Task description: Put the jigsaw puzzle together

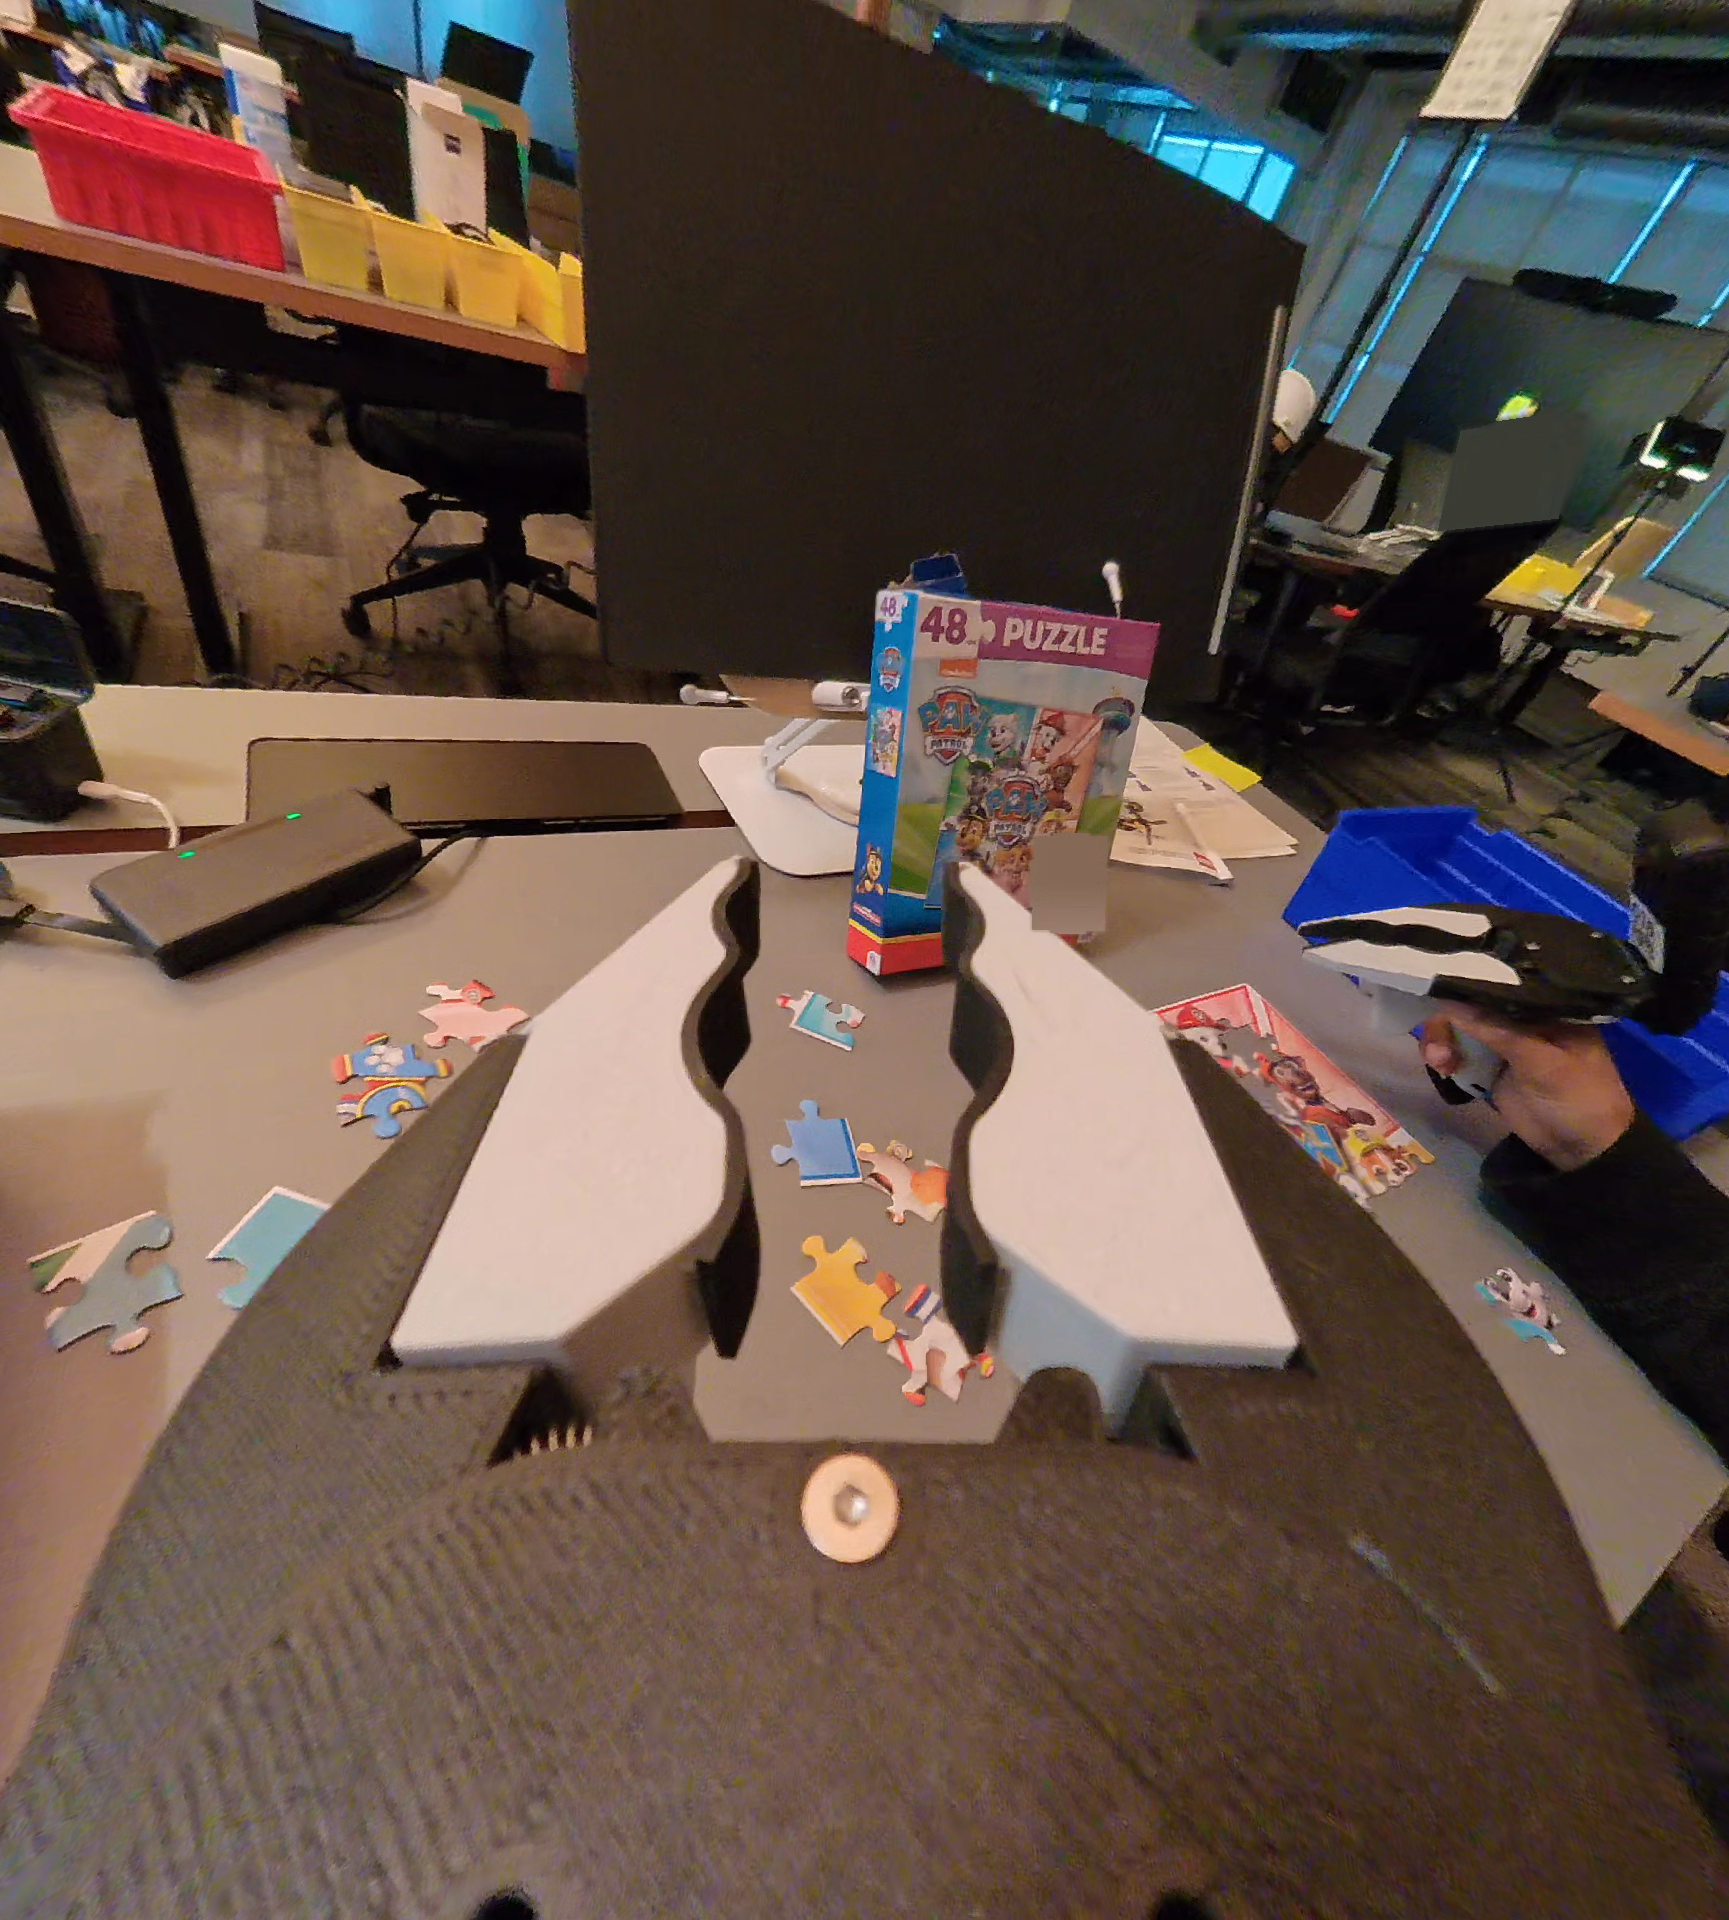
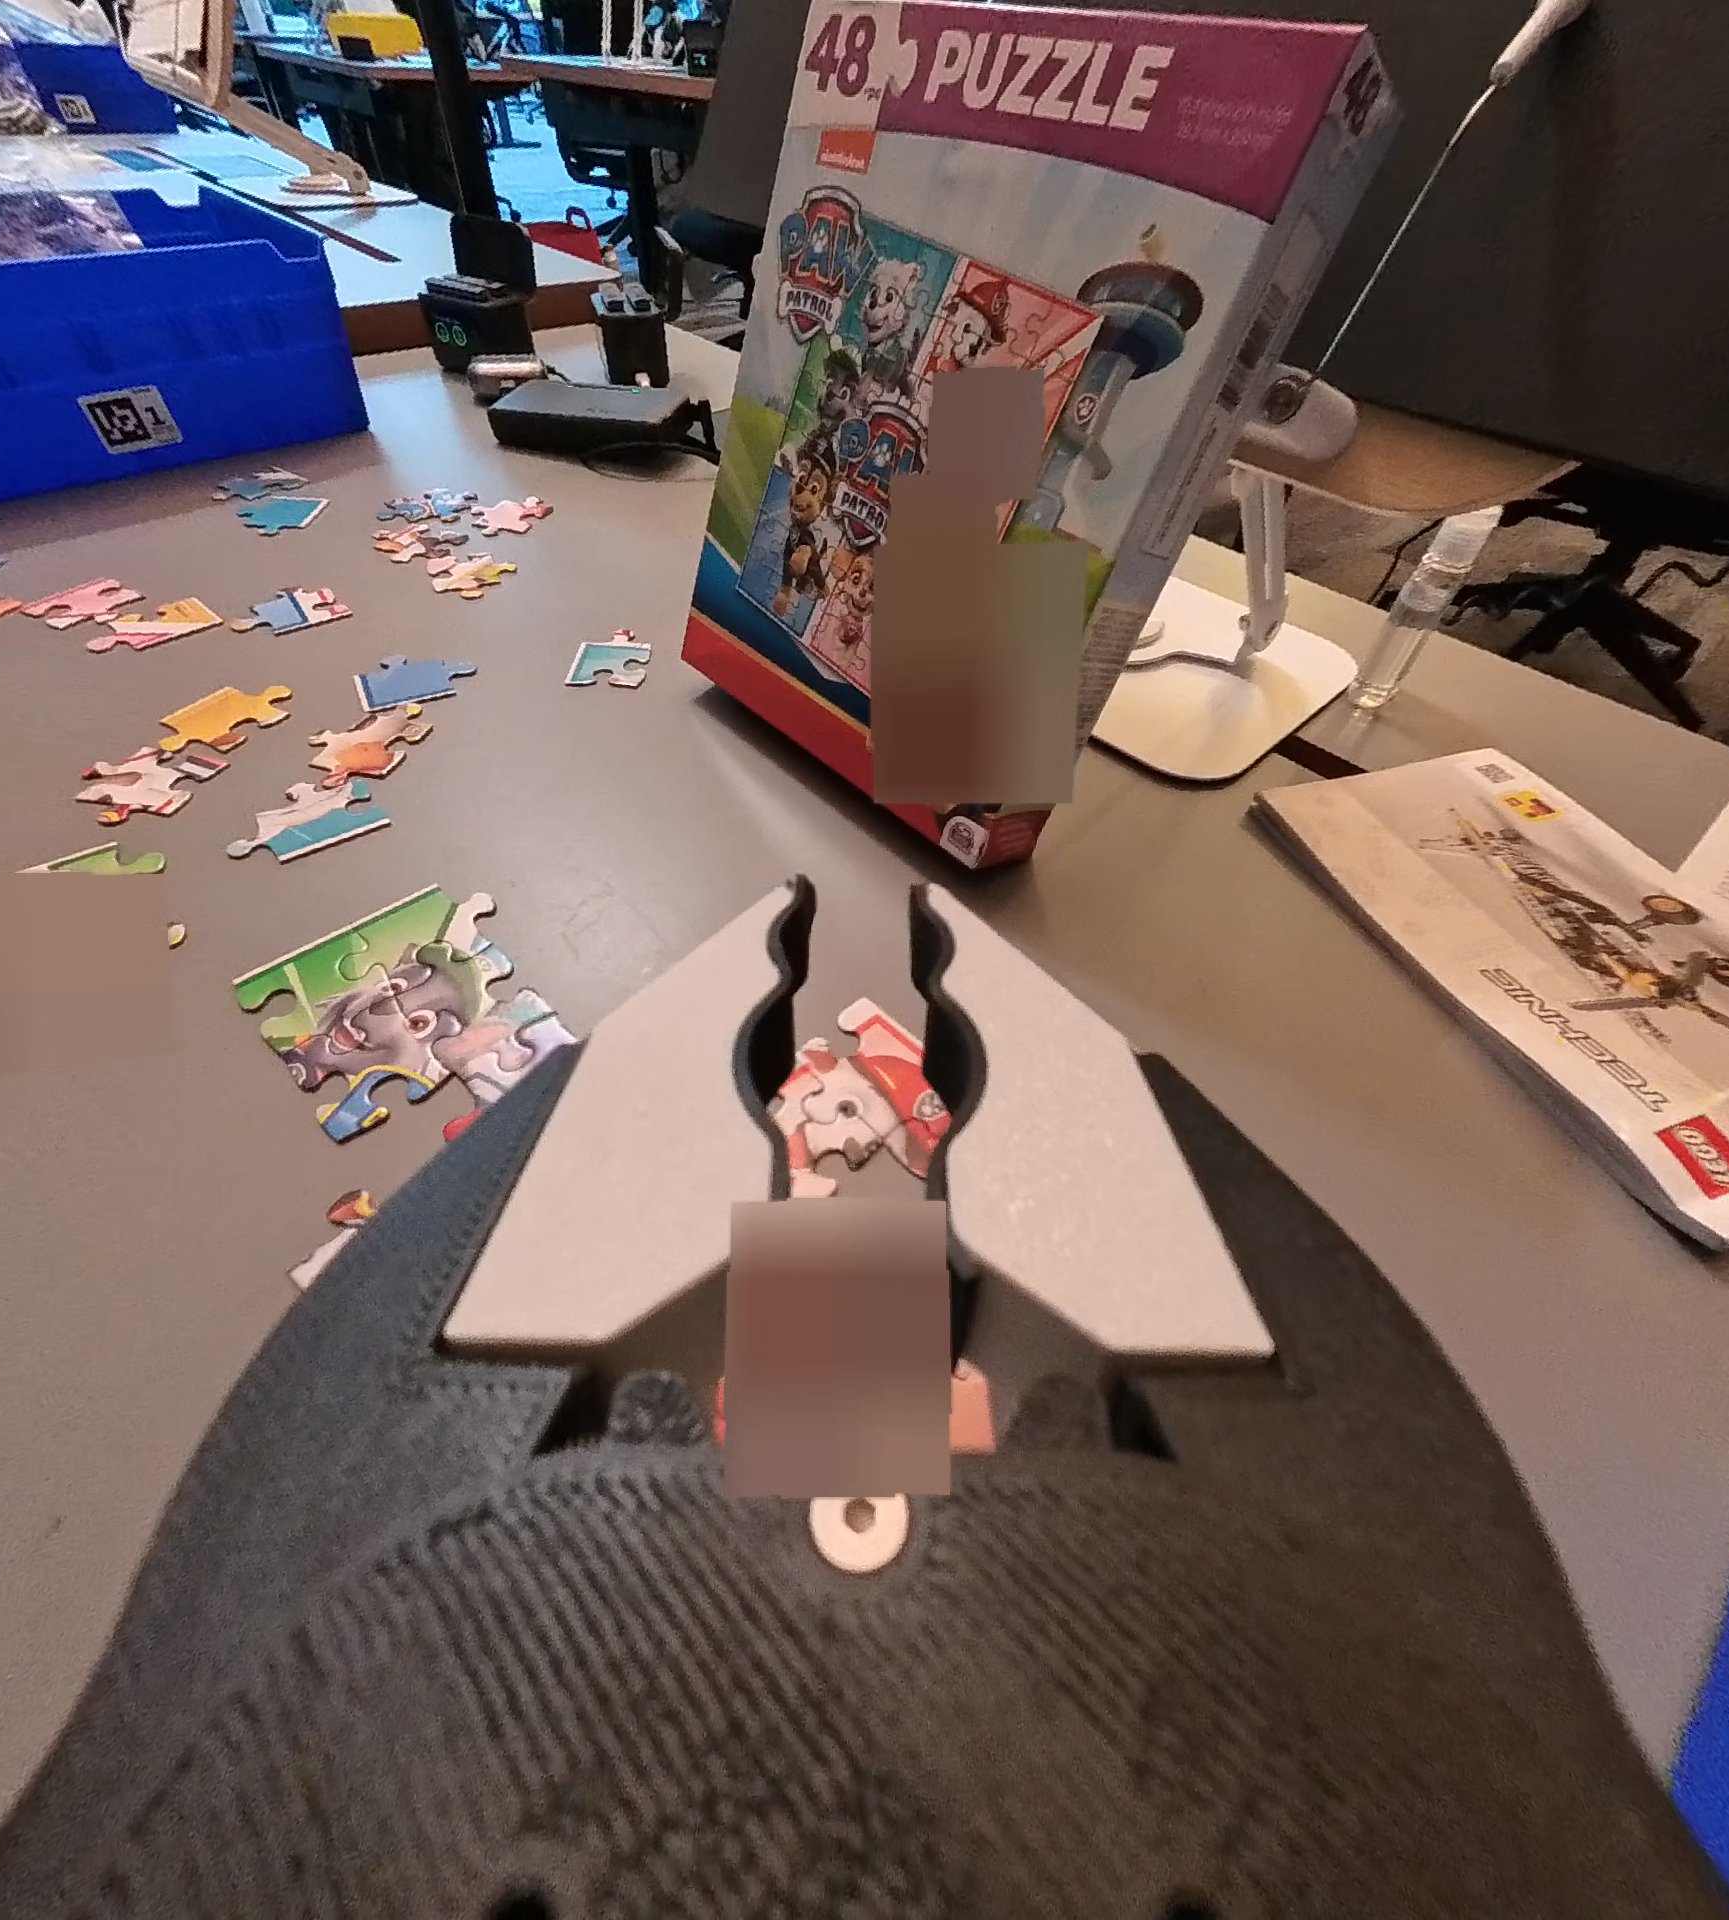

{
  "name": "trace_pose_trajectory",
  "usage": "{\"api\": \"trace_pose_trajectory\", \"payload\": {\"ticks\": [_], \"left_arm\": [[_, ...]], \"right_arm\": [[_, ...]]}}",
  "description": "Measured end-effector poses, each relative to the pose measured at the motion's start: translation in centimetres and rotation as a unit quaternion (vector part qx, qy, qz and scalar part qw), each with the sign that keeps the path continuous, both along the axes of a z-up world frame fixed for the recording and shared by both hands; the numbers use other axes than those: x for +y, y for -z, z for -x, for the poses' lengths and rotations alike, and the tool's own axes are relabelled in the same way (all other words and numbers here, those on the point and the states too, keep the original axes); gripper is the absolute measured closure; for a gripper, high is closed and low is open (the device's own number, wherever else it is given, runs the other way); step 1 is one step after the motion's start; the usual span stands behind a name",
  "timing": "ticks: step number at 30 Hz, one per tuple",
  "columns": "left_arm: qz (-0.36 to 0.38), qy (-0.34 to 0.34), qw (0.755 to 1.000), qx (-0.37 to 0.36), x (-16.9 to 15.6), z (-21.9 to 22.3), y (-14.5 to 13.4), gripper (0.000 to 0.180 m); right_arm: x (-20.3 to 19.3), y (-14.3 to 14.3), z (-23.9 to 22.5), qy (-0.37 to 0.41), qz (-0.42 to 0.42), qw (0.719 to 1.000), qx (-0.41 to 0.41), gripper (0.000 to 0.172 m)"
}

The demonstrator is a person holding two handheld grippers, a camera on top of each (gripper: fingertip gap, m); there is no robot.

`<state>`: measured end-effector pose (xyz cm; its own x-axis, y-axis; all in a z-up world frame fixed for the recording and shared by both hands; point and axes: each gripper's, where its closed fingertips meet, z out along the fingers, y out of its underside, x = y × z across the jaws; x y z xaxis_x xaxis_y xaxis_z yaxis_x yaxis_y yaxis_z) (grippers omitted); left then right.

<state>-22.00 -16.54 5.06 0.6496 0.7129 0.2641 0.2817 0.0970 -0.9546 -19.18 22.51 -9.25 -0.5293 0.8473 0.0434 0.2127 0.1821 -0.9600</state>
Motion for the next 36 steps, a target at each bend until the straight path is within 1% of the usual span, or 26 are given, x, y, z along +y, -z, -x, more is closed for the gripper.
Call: {"api": "trace_pose_trajectory", "payload": {"ticks": [7, 11, 16, 23, 30, 36], "left_arm": [[-0.012, 0.023, 1.0, -0.01, -0.3, -1.0, -0.5, 0.145], [-0.001, 0.006, 1.0, -0.014, -1.3, -0.9, -0.1, 0.145], [0.022, -0.006, 0.999, -0.048, -2.7, -0.9, 1.8, 0.145], [0.042, -0.05, 0.995, -0.071, -5.6, -1.6, 3.6, 0.144], [0.058, -0.09, 0.992, -0.071, -8.3, -3.5, 4.1, 0.142], [0.059, -0.106, 0.991, -0.063, -9.4, -4.8, 3.6, 0.142]], "right_arm": [[0.6, 0.1, 0.2, 0.011, 0.0, 1.0, 0.004, 0.156], [0.6, 0.2, 0.2, 0.014, 0.0, 1.0, 0.004, 0.156], [0.3, 0.2, 0.2, 0.011, 0.001, 1.0, 0.005, 0.156], [-0.6, -0.1, -0.1, 0.0, -0.009, 1.0, 0.011, 0.156], [-1.1, -0.1, -0.2, -0.007, -0.01, 1.0, 0.011, 0.156], [-1.5, 0.0, -0.2, -0.013, -0.011, 1.0, 0.009, 0.156]]}}
